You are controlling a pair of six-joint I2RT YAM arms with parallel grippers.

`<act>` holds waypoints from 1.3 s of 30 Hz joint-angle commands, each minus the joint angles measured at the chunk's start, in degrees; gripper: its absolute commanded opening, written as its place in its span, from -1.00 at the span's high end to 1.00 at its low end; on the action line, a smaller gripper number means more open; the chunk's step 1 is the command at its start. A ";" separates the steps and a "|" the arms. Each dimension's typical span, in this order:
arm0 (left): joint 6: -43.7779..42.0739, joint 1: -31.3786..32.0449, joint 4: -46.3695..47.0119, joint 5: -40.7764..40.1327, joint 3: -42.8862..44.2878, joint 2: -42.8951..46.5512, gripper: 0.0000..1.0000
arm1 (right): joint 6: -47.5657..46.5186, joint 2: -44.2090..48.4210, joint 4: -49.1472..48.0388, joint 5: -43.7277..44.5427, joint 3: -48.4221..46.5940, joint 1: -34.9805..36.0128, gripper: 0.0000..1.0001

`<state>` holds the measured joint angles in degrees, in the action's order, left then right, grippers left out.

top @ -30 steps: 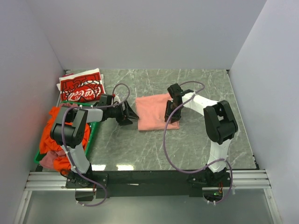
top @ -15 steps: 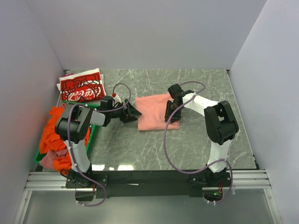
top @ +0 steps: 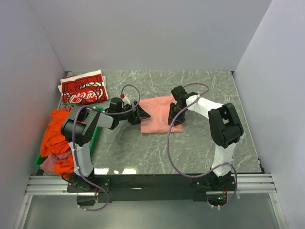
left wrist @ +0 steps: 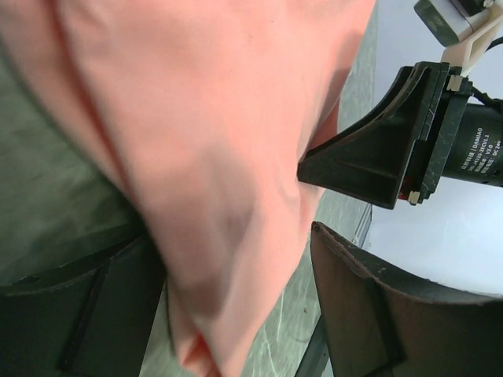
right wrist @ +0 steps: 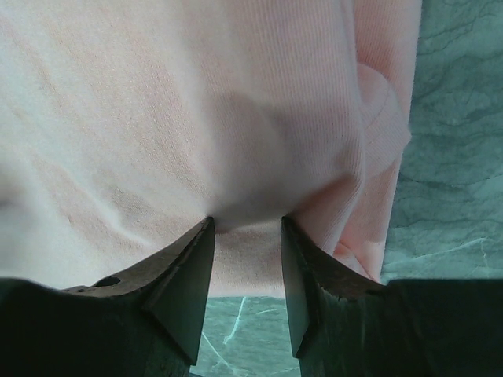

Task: Fold and stack the t-shirts
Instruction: Neatly place the folded tshirt to the corner

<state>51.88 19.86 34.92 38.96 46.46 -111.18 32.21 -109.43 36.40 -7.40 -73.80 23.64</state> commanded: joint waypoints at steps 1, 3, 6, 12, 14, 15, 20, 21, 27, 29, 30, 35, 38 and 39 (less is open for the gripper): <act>-0.99 2.20 -5.82 -3.46 0.29 -4.31 -0.56 | -0.57 0.27 1.83 0.54 -0.20 -0.26 0.07; -0.73 3.17 -6.00 -3.01 1.26 -5.63 -0.54 | -0.56 0.18 1.83 0.37 -0.20 -0.26 0.07; -0.46 4.40 -6.88 -2.22 3.28 -7.21 -0.52 | -0.39 -0.08 1.83 0.28 -0.29 -0.35 0.07; -0.81 6.77 -10.38 -1.70 8.03 -9.85 -0.41 | 0.05 -0.87 1.48 -0.42 -0.82 -0.26 0.07; -1.51 7.47 -11.44 -1.61 9.52 -10.55 -0.36 | 0.31 -1.05 1.48 -0.51 -1.08 -0.17 0.07; -1.60 7.56 -11.88 -1.52 10.05 -10.81 -0.33 | 0.23 -1.14 1.57 -0.60 -1.26 -0.17 0.07; -4.93 7.83 -22.75 -4.49 14.88 -12.48 0.57 | 0.49 -1.67 1.74 -0.86 -2.40 -0.17 0.07; -7.12 7.83 -25.57 -5.72 16.02 -12.57 0.77 | 0.49 -2.02 1.92 -0.95 -2.84 -0.26 0.07; -17.23 5.90 -47.54 -16.28 28.67 -13.19 0.99 | -0.48 -1.84 4.29 -0.60 -5.65 -0.17 0.05; -21.53 4.06 -56.48 -18.47 35.52 -14.41 0.99 | -1.18 -1.67 5.87 0.45 -7.05 -0.26 0.00; -23.21 3.35 -59.23 -19.18 37.81 -14.94 0.99 | -1.44 -1.49 6.48 0.89 -7.41 -0.26 -0.02; -34.97 -1.21 -76.73 -25.59 55.82 -19.86 0.99 | -2.06 0.44 9.30 2.56 -8.91 -0.35 -0.08; -38.86 -2.97 -83.07 -32.70 63.30 -20.66 0.99 | -1.80 1.85 9.39 2.30 -8.29 -0.35 -0.09; -40.00 -3.59 -83.34 -34.72 64.01 -20.23 0.99 | -1.71 2.37 9.56 2.13 -8.20 -0.43 -0.09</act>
<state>21.15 18.85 -36.32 16.62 106.02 -131.11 31.03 -110.61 43.75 -6.42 -80.79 23.57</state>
